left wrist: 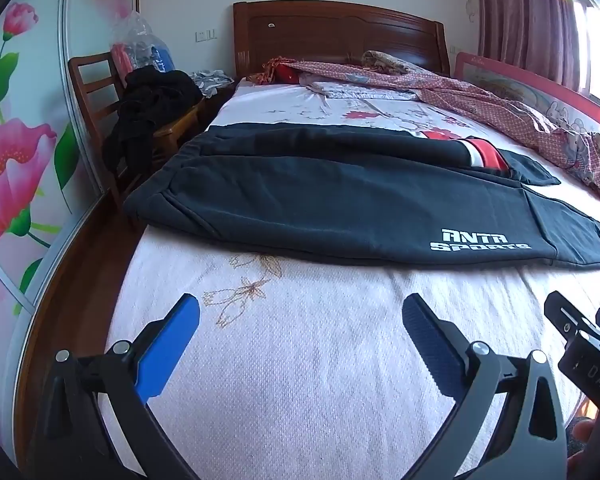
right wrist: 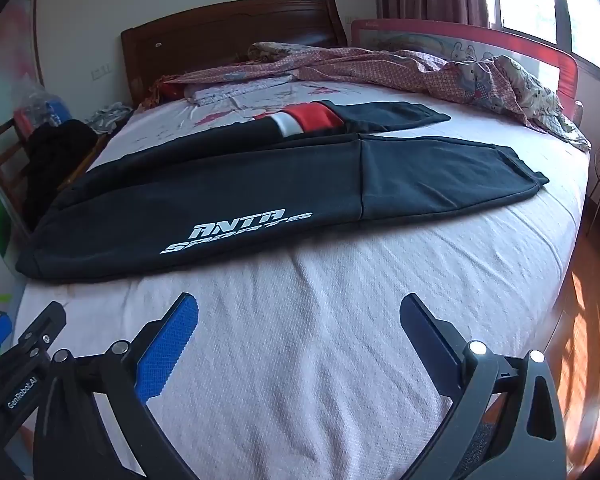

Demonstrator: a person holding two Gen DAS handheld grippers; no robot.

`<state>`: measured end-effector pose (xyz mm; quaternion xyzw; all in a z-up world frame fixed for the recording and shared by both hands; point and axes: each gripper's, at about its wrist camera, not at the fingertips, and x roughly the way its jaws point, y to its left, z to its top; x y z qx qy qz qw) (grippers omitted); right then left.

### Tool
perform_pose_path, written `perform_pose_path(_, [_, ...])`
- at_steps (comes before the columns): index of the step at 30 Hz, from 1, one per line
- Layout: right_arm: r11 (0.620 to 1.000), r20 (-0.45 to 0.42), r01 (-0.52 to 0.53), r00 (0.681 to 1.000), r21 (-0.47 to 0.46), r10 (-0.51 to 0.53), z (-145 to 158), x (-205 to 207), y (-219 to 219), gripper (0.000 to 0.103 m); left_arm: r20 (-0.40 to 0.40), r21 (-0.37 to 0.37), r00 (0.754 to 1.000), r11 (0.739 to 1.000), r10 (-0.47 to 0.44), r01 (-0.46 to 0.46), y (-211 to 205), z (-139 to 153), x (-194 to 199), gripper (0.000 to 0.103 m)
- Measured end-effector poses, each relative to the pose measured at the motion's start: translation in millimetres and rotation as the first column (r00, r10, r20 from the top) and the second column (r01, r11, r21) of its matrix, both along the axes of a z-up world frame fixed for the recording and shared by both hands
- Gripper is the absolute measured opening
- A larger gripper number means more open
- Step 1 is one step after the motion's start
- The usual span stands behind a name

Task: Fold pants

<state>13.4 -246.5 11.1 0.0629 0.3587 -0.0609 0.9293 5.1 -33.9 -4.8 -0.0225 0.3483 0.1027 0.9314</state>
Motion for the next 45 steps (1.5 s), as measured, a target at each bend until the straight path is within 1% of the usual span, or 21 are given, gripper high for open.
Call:
perform_pose_path(4, [1.0, -0.003, -0.002, 1.0, -0.002, 0.002, 4.4, 1.1, 2.1, 0.1, -0.001, -0.002, 1.0, 1.0, 0.0, 0.0, 1.6, -0.6, -0.8, 0.101])
perform_pose_path(10, [1.0, -0.001, -0.002, 1.0, 0.0, 0.002, 0.8, 1.2, 5.9, 0.1, -0.004, -0.001, 1.0, 1.0, -0.005, 0.005, 1.4, -0.6, -0.8, 0.101])
perform_pose_path(14, [1.0, -0.001, -0.004, 1.0, -0.001, 0.004, 4.8, -1.5, 5.7, 0.1, -0.005, -0.002, 1.0, 1.0, -0.006, 0.006, 1.6, -0.3, -0.9, 0.101])
perform_pose_path(15, [1.0, -0.008, 0.0, 1.0, -0.003, 0.0, 2.1, 4.4, 6.0, 0.1, -0.006, -0.001, 1.0, 1.0, -0.005, 0.005, 1.4, -0.5, -1.0, 0.101])
perform_pose_path(23, [1.0, -0.008, 0.001, 1.0, -0.004, -0.001, 1.8, 5.0, 5.8, 0.1, -0.007, 0.0, 1.0, 1.0, -0.006, 0.006, 1.9, 0.2, -1.4, 0.101])
perform_pose_path(26, [1.0, -0.02, 0.0, 1.0, -0.012, -0.001, 2.0, 5.6, 6.7, 0.1, -0.008, 0.004, 1.0, 1.0, -0.009, 0.009, 1.9, 0.4, -1.7, 0.101])
perform_pose_path(45, [1.0, -0.012, -0.001, 1.0, -0.005, 0.001, 3.4, 5.4, 8.2, 0.1, -0.02, 0.005, 1.0, 1.0, -0.015, 0.015, 3.1, -0.8, -1.0, 0.101])
